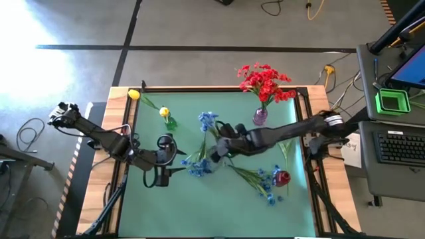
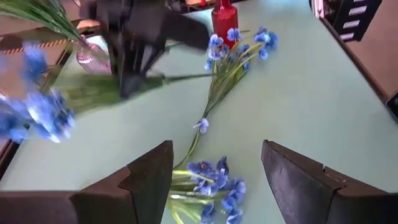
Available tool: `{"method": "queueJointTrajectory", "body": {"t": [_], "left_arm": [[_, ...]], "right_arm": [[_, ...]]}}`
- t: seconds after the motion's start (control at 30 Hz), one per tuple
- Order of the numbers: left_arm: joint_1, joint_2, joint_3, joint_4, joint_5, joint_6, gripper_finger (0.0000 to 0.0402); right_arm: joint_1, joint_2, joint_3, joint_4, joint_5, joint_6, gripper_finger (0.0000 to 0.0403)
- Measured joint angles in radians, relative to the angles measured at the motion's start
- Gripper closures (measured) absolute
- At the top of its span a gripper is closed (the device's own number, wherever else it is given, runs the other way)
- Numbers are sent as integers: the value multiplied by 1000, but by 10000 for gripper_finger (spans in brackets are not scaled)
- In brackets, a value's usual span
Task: Sort flowers into vase by color
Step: Put the middle blue flower into the red vase
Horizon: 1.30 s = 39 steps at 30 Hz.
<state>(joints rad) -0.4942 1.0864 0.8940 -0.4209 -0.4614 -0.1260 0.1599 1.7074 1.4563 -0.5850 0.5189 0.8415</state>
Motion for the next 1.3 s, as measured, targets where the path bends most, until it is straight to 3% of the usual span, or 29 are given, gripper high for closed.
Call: {"method": "queueJointTrajectory", "body": {"t": [0.23, 0.37, 0.47, 0.63, 0.87, 1.0, 1.13, 1.3], "left_arm": [[0, 35, 0, 143, 1, -3, 169], [3, 64, 10, 264, 1, 49, 169], [5, 87, 25, 335, 0, 67, 169], [5, 123, 42, 402, -2, 67, 169], [5, 195, 41, 419, -2, 32, 169], [16, 236, 41, 490, -36, 71, 169], [44, 261, 41, 560, -77, 95, 169], [84, 279, 41, 618, -79, 80, 169]], "right_arm": [[149, -193, -113, 4, 183, -118, 377], [215, -339, -232, 102, 190, -277, 377], [249, -447, -348, 296, 188, -456, 377], [279, -631, -612, 784, 193, -705, 379], [334, -830, -922, 1278, 180, -870, 388], [351, -951, -1004, 1345, -18, -930, 389], [351, -1080, -1056, 1336, -200, -879, 389], [355, -1246, -1097, 1122, -305, -774, 389]]}}
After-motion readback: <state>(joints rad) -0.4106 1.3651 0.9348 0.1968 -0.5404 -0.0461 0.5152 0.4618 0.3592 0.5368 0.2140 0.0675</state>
